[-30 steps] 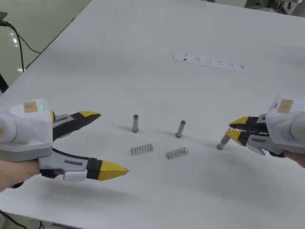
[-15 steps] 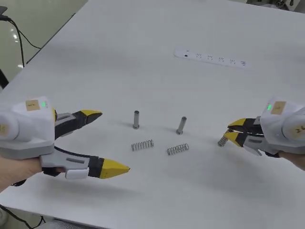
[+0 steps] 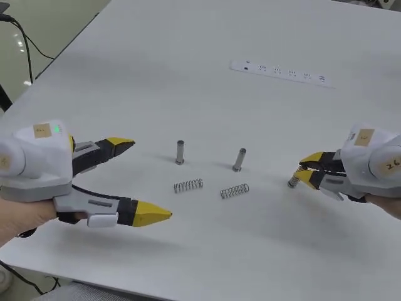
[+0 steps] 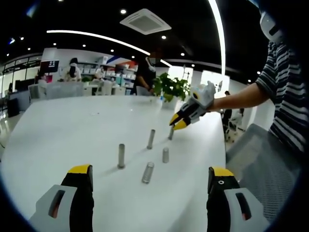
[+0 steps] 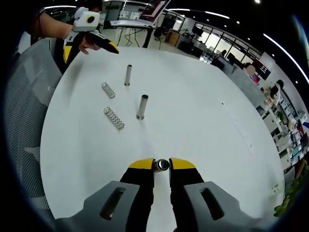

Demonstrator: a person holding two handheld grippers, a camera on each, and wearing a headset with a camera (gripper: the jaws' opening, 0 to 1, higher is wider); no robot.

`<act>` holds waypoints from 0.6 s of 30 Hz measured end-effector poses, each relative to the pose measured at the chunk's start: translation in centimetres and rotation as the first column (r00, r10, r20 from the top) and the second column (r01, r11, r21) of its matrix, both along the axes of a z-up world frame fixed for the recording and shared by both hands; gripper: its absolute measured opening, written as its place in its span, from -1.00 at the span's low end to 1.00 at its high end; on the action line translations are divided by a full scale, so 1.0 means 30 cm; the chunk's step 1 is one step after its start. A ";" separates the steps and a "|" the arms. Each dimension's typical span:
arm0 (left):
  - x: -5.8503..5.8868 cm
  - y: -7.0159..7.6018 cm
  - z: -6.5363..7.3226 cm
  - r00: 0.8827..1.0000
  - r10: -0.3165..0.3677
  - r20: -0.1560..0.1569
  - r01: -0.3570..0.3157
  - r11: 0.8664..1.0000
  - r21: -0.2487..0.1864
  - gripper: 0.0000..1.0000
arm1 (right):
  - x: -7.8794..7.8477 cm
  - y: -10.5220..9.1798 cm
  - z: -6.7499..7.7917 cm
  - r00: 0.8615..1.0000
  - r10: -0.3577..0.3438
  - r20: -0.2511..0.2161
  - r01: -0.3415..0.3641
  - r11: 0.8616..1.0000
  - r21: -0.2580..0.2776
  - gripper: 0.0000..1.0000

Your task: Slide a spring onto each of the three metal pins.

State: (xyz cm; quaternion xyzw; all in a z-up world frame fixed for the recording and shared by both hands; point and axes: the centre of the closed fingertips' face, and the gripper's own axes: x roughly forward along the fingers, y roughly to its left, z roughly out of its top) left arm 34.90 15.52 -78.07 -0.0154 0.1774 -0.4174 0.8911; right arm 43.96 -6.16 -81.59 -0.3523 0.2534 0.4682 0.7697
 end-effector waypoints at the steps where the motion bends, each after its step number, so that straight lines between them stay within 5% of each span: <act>1: 0.001 0.001 0.000 1.000 0.001 0.002 -0.001 1.000 0.003 0.92 | -0.001 0.003 0.001 1.000 0.001 0.000 -0.001 1.000 0.003 -0.82; 18: 0.011 0.022 0.018 1.000 0.022 0.014 -0.022 1.000 0.000 0.93 | -0.021 0.015 0.028 0.998 -0.060 -0.024 0.062 0.993 0.101 -0.63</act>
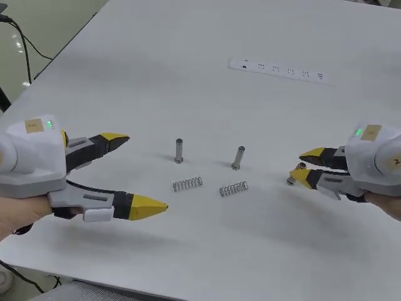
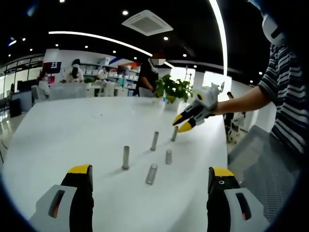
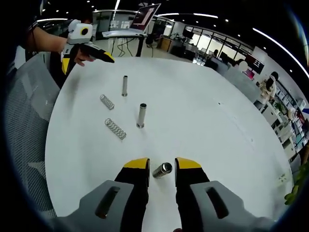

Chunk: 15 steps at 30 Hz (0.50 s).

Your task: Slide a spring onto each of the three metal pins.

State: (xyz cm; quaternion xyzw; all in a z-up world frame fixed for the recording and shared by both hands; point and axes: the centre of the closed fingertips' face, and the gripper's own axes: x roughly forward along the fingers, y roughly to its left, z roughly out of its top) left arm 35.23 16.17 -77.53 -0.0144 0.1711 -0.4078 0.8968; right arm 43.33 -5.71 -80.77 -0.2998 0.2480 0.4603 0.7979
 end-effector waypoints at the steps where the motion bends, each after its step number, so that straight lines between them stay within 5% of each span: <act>1: 0.000 -0.001 0.000 1.000 0.000 0.000 0.000 1.000 -0.001 0.93 | -0.001 0.002 0.002 1.000 -0.002 -0.001 0.002 1.000 0.005 -0.63; 15: 0.004 0.001 0.007 1.000 0.004 0.001 -0.004 1.000 -0.001 0.93 | -0.008 -0.005 0.014 1.000 -0.027 -0.003 0.027 0.999 0.037 -0.59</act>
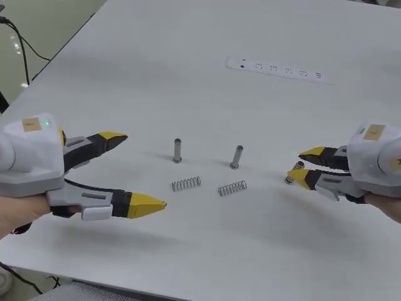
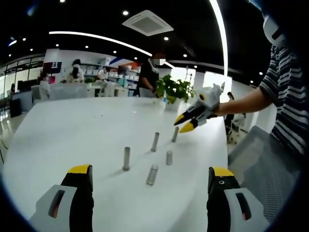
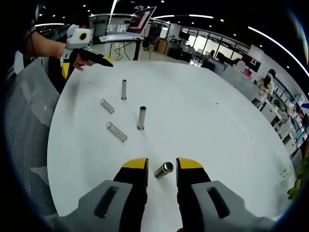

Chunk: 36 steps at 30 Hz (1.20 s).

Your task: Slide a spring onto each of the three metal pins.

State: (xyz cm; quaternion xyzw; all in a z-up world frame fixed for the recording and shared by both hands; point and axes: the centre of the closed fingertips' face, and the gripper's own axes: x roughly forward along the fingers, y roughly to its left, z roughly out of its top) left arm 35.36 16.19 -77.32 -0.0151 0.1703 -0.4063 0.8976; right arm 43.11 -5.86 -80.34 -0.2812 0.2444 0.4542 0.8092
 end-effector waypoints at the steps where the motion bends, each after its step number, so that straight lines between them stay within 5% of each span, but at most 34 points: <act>1: 0.000 -0.001 0.000 1.000 0.000 0.000 0.000 1.000 0.000 0.93 | -0.001 0.000 0.003 1.000 -0.004 -0.002 0.004 1.000 0.009 -0.59; 36: -0.004 0.000 0.009 1.000 -0.008 -0.002 0.008 1.000 0.003 0.93 | -0.085 -0.041 0.024 0.997 -0.063 -0.049 0.067 0.994 0.084 -0.61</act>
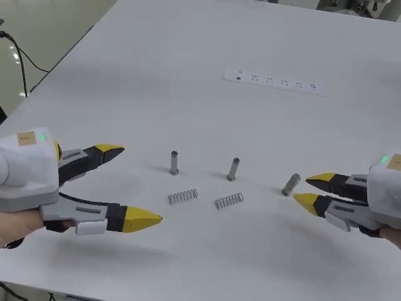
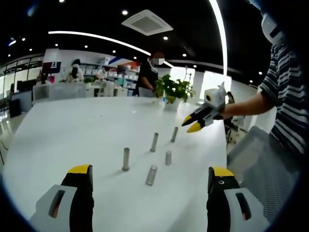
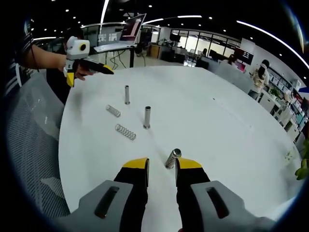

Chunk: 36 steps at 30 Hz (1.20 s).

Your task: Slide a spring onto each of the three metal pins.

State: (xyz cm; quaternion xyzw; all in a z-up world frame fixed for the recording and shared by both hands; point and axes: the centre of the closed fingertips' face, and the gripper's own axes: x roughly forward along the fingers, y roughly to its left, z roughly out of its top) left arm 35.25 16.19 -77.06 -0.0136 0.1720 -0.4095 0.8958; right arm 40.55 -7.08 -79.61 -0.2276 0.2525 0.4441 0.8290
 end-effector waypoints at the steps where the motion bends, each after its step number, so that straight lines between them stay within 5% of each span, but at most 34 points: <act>1: -0.001 -0.001 0.000 1.000 -0.001 0.000 0.001 1.000 -0.001 0.93 | -0.001 0.002 0.001 1.000 0.003 0.002 -0.003 1.000 -0.001 -0.61; 20: -0.017 0.001 -0.001 1.000 0.002 0.003 -0.002 1.000 -0.004 0.92 | -0.016 0.074 0.028 0.993 0.111 0.025 -0.110 0.993 -0.034 -0.61; 30: -0.030 -0.007 -0.008 1.000 -0.007 -0.002 0.007 1.000 -0.003 0.92 | -0.025 0.167 0.049 0.972 0.231 0.036 -0.228 0.971 -0.072 -0.63; 36: -0.028 -0.011 -0.008 1.000 -0.008 -0.003 0.008 1.000 -0.005 0.92 | -0.049 0.219 0.036 0.946 0.325 0.012 -0.322 0.941 -0.107 -0.64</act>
